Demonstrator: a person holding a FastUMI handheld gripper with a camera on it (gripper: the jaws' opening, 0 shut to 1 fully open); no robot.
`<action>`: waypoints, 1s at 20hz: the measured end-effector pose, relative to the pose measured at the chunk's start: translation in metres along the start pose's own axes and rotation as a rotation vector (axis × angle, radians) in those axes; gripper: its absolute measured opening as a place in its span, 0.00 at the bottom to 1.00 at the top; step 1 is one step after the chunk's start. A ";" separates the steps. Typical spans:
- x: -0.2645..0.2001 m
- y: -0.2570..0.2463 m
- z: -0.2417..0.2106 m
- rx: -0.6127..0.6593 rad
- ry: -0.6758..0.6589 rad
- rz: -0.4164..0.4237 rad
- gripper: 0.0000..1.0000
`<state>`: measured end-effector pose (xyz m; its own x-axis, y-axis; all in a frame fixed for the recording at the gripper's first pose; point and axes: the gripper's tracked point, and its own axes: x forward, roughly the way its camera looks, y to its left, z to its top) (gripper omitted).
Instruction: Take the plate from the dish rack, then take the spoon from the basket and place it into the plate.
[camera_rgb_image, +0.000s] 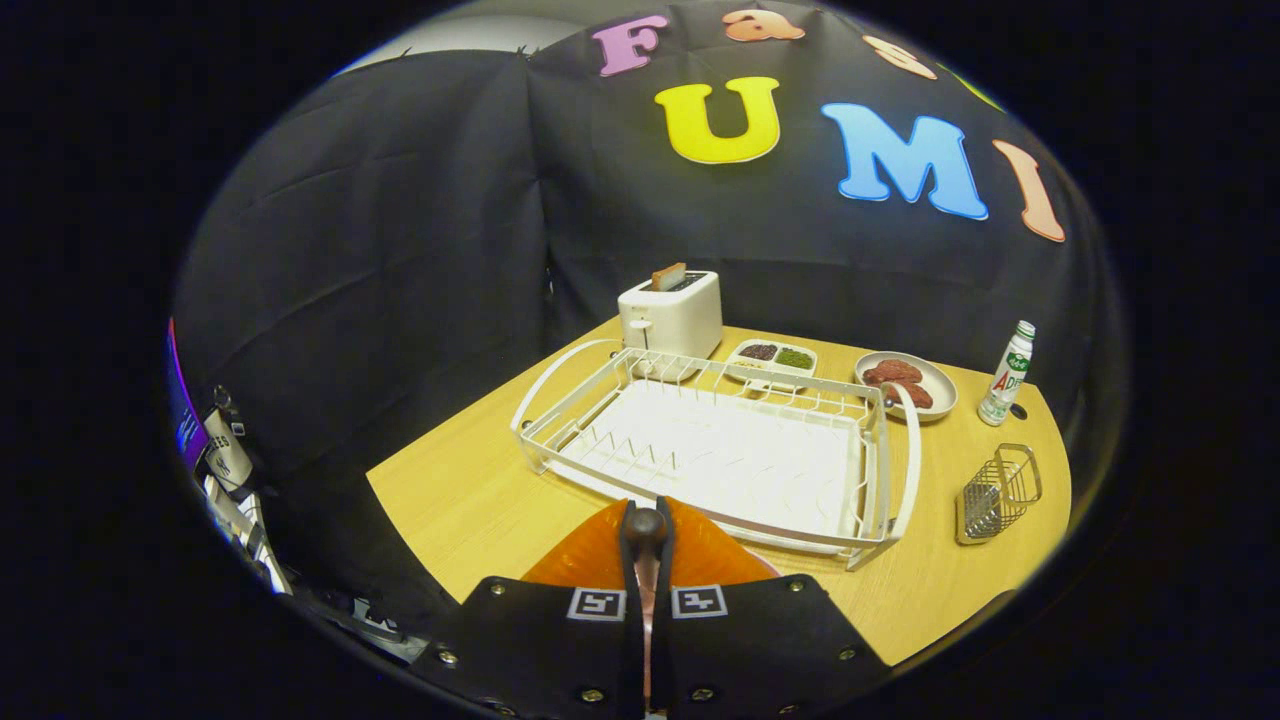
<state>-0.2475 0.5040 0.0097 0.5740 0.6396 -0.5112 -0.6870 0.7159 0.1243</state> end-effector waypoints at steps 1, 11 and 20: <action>0.002 0.005 -0.003 -0.019 0.003 0.008 0.03; 0.003 0.029 -0.019 -0.104 0.003 0.053 0.10; -0.011 0.026 0.003 -0.066 -0.047 0.058 0.14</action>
<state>-0.2704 0.5165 0.0214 0.5518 0.6927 -0.4644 -0.7466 0.6585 0.0950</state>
